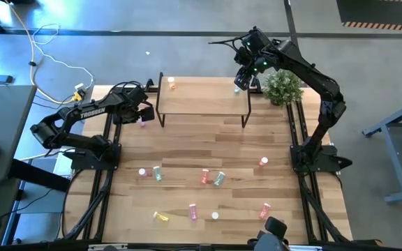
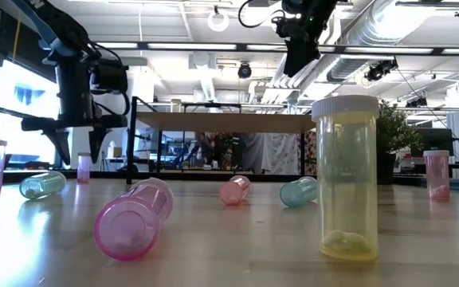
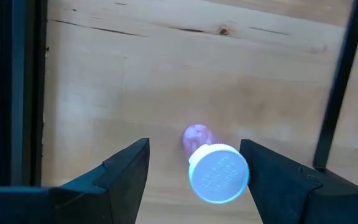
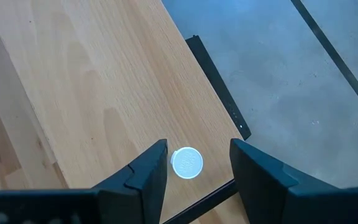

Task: Pick and place medicine bottles onto shelf by color
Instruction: Put the top purple pill bottle on the shelf

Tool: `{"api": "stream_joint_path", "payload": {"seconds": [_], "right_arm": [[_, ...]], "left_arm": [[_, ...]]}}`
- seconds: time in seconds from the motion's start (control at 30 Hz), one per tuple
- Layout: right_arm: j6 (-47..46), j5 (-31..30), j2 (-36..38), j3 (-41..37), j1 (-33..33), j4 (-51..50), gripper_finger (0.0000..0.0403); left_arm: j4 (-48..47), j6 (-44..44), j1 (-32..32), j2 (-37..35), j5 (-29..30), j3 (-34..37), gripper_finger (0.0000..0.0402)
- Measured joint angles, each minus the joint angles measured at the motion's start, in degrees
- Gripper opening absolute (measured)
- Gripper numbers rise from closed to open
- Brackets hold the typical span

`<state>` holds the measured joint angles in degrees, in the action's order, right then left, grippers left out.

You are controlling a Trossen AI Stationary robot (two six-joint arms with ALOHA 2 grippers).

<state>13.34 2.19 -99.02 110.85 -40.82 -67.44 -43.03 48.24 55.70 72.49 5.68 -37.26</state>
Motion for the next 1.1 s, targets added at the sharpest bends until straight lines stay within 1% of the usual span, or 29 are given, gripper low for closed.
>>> {"api": "stream_joint_path", "payload": {"seconds": [0.13,0.43,0.57,0.77,0.9,0.97,1.1], "right_arm": [[-0.02,-0.01,0.00,0.00,0.00,0.15,0.0165],[-0.02,-0.02,0.00,0.00,0.00,1.75,0.0165],[-0.02,-0.01,0.00,0.00,0.00,1.75,0.0165],[-0.02,-0.02,0.00,0.00,0.00,1.75,0.0165],[-0.02,-0.02,0.00,-0.02,0.00,1.73,0.0165],[-0.02,-0.02,0.00,0.00,0.00,1.73,0.0165],[-0.02,-0.02,0.00,0.00,0.00,1.73,0.0165]], "left_arm": [[0.06,-1.03,0.00,0.06,0.72,-0.02,0.0217],[0.04,-2.94,0.00,0.06,0.99,-0.02,0.0135],[0.04,-3.20,0.00,0.05,0.98,-0.02,0.0112],[0.02,-3.46,0.00,0.04,0.94,-0.04,0.0108],[-0.71,-4.40,0.09,-0.37,-1.04,-0.37,0.0113],[-2.22,-4.58,0.14,-0.61,-1.00,-1.31,0.0114],[-6.04,-6.17,0.15,-1.32,1.26,-4.92,0.0114]]}}
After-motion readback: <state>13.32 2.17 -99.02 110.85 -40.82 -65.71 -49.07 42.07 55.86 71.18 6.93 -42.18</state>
